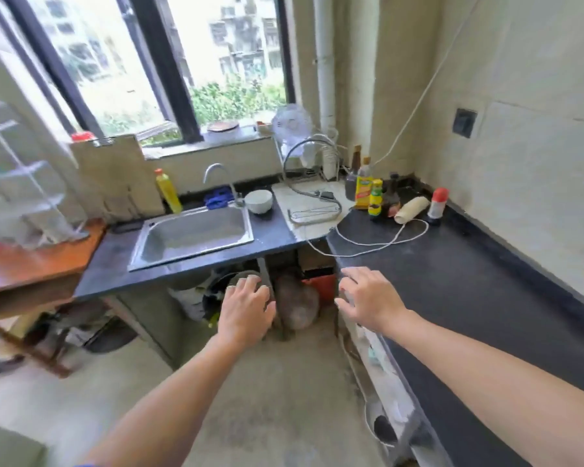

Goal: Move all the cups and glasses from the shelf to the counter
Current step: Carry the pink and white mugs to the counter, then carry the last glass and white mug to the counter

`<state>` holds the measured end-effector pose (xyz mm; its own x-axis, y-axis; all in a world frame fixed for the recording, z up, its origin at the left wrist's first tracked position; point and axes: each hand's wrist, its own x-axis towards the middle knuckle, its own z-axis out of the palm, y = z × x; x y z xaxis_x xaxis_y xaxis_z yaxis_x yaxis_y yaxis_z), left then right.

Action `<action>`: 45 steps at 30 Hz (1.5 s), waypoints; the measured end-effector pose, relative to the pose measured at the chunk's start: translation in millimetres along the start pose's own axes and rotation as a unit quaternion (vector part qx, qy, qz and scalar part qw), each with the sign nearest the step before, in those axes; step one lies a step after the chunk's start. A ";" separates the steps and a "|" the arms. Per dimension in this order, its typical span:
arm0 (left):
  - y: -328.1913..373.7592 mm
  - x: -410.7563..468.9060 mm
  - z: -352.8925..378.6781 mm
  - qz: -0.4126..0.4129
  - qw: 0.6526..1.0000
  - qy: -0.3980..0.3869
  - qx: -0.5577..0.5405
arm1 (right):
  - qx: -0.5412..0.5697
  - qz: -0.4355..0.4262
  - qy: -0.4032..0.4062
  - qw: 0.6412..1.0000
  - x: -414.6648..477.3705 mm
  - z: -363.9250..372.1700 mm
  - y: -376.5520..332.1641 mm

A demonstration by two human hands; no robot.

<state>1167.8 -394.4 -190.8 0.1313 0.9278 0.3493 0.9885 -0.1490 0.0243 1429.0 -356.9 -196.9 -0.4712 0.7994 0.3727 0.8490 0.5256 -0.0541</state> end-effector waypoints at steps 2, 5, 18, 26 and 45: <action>-44.3 -25.0 -17.1 -0.043 0.999 0.010 0.023 | 0.014 -0.066 0.013 0.998 29.6 4.0 -47.3; -104.8 -64.0 -39.6 -0.092 0.994 0.017 0.057 | 0.019 -0.149 0.022 0.988 70.2 11.8 -117.5; -341.3 -201.3 -104.2 -0.239 0.955 0.008 0.175 | 0.076 -0.330 0.061 0.939 192.7 64.6 -399.8; -448.3 -210.0 -97.2 -0.293 0.937 -0.002 0.189 | 0.090 -0.397 0.063 0.911 282.6 112.8 -499.2; -754.5 -132.4 -74.0 -0.385 0.908 -0.004 0.167 | 0.098 -0.389 0.023 0.916 557.5 255.1 -683.4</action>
<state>399.0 -430.2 -186.1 -0.6097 0.7152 0.3417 0.7543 0.6560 -0.0271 525.0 -196.2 -188.5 -0.9006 0.1510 0.4075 0.2004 0.9764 0.0810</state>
